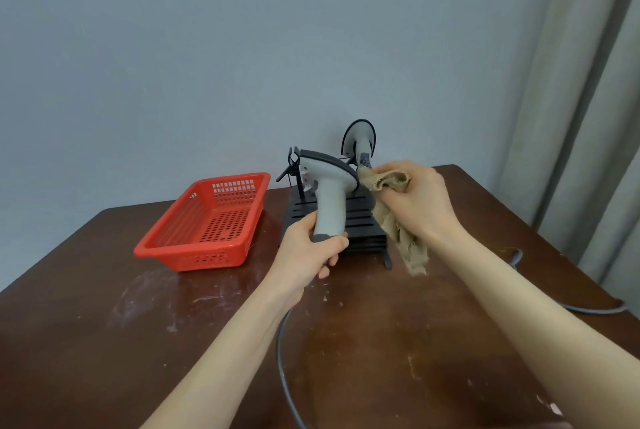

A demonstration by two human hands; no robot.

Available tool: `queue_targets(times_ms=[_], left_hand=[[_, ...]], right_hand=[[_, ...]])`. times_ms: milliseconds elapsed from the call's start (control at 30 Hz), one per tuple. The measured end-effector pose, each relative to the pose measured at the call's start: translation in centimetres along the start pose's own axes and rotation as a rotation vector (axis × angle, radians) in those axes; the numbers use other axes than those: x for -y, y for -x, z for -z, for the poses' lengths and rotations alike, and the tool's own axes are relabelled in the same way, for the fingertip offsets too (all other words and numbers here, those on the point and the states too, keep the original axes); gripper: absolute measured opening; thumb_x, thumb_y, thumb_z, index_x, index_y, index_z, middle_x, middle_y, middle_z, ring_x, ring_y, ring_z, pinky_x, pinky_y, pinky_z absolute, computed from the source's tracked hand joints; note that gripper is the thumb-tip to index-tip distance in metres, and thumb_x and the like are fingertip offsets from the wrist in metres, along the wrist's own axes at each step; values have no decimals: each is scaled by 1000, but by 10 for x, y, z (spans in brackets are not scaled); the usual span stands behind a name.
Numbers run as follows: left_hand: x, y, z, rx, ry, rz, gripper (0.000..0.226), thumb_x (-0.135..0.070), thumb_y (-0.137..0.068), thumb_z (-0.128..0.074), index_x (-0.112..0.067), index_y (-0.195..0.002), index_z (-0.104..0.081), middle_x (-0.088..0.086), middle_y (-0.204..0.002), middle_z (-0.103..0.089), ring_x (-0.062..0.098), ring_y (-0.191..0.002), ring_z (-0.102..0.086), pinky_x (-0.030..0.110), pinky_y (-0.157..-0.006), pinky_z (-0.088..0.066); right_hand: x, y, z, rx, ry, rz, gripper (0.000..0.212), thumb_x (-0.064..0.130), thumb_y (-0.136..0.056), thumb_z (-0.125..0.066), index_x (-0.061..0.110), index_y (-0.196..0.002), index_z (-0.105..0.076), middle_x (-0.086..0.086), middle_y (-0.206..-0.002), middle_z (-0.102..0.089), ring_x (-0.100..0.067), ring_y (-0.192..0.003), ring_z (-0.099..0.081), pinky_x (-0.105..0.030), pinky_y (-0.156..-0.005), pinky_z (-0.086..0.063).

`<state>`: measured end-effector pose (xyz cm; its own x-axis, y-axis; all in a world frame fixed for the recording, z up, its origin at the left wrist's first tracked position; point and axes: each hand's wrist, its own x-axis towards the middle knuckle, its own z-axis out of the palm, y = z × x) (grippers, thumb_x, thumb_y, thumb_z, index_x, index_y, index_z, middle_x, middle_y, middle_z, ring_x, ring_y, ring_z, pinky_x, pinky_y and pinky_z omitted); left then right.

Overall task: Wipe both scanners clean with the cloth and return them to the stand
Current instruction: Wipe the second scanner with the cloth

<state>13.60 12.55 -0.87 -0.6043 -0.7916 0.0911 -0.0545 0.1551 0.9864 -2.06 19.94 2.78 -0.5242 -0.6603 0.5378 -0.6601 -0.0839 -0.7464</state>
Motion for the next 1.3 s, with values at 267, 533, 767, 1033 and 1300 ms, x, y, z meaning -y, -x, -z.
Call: queue_targets(times_ms=[267, 533, 767, 1033, 1300], left_hand=[[1, 2, -7, 10, -44, 12, 21, 0, -81, -64, -10, -99, -61, 5, -57, -51, 11, -43, -39, 22, -38, -28], [4, 6, -11, 22, -42, 15, 24, -1, -81, -63, -15, -101, -61, 13, -77, -56, 14, -53, -42, 22, -40, -29], [6, 5, -8, 5, -23, 9, 22, 0, -81, -63, -14, -98, -61, 10, -68, -51, 14, -52, -41, 22, -40, -28], [5, 3, -8, 16, -21, 0, 22, 1, -81, -61, -16, -96, -61, 8, -66, -50, 13, -50, -40, 22, -40, -27], [6, 4, -14, 27, -5, 21, 31, -3, -82, -63, -16, -110, -60, 11, -80, -56, 12, -53, -42, 19, -41, -30]], right_hand=[[4, 5, -27, 332, 173, 206, 42, -4, -80, -51, 20, -107, -72, 4, -107, -60, -16, -101, -56, -34, -88, -46], [-1, -10, -26, 220, 313, 175, 43, -4, -83, -54, 21, -114, -69, 0, -110, -61, -25, -102, -57, -38, -85, -47], [-11, 19, -27, 223, 229, 240, 43, -9, -75, -58, 15, -108, -72, 1, -105, -65, -24, -99, -62, -38, -85, -50], [-11, 15, -28, 241, 187, 179, 39, -7, -77, -58, 16, -106, -73, 6, -100, -62, -21, -100, -61, -35, -86, -47], [-11, -5, -28, 146, 255, 111, 41, -4, -81, -55, 18, -111, -70, 1, -107, -62, -23, -103, -57, -36, -87, -45]])
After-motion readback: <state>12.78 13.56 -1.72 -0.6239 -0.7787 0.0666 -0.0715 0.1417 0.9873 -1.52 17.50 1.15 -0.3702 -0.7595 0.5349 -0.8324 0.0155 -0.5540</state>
